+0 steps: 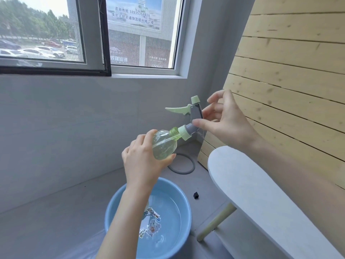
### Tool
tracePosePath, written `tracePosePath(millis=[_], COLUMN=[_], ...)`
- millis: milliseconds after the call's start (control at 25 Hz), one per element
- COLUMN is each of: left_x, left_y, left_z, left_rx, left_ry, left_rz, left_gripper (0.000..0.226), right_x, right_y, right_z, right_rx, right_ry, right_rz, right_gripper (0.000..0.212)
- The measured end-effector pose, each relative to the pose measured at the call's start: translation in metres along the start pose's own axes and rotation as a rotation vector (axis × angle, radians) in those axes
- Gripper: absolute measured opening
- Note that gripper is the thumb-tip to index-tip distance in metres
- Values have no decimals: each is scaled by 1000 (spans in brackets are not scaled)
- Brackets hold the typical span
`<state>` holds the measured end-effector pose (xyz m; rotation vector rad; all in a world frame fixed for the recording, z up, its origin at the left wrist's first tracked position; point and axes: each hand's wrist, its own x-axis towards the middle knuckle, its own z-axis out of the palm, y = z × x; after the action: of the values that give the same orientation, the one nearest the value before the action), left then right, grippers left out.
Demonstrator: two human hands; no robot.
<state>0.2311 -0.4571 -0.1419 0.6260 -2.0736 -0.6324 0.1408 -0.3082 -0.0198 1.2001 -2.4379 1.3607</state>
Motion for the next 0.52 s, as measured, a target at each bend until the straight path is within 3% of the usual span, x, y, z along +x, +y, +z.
tracePosePath(millis=[120,240,320,400,520], left_x=[1,2,1,1,1], left_y=[-5,-6,-8,-9,-9], left_z=[0,0,1,1,1], left_rx=[22,34,39,56,48], left_ry=[-10,-20,-31,-24,-12], left_rz=[32,33,17,14,19], left_gripper=[72,73,73,73,73], right_x=[4,3,1,0,-4], right_y=[-2,-5,-8,-10,-12], right_z=[-7,-12,-11,-12,-11], right_rx=[-72,-111,-138,-1,-28], right_ry=[-173,-191,-214,-258,-184], right_rz=[-82,-139,-104,18,54], right_gripper=[27,38,43,41,13])
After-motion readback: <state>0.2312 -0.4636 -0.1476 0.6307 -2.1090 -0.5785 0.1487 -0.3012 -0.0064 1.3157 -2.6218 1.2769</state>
